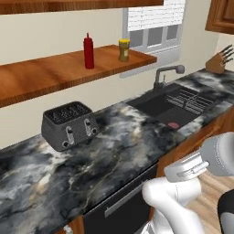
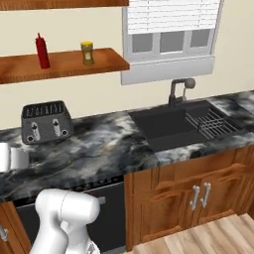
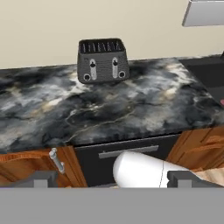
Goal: Collect the turmeric, ketchup, and shaker from the cabinet and place them next to the stove.
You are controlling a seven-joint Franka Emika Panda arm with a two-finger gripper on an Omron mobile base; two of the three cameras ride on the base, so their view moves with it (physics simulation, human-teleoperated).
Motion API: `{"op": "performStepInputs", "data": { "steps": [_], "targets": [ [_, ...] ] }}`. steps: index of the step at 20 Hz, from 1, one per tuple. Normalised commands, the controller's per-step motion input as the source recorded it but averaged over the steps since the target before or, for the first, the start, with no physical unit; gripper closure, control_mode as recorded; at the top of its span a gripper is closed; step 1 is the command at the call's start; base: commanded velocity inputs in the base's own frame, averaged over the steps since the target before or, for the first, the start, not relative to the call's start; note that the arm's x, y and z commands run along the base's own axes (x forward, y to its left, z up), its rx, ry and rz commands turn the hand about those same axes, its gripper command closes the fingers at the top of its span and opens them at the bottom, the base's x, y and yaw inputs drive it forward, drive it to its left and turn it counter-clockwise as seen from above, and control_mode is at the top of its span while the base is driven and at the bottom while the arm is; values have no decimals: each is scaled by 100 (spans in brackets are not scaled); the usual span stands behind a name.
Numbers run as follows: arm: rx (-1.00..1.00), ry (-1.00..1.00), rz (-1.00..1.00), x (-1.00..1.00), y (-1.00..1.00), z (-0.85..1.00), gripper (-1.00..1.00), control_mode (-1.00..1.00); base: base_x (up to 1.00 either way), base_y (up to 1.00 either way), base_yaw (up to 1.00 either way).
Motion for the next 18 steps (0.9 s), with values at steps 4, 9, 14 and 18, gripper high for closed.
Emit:
{"op": "performStepInputs", "data": {
  "steps": [4, 9, 14, 18],
  "targets": [
    [0, 0, 0, 0, 0, 0, -100, 100, 49, 0, 43],
    [0, 0, 0, 0, 0, 0, -100, 100, 54, 0, 34],
    [0, 0, 0, 0, 0, 0, -100, 100, 69, 1, 23],
    [0, 0, 0, 0, 0, 0, -100, 100, 69, 26, 8]
  ]
}}
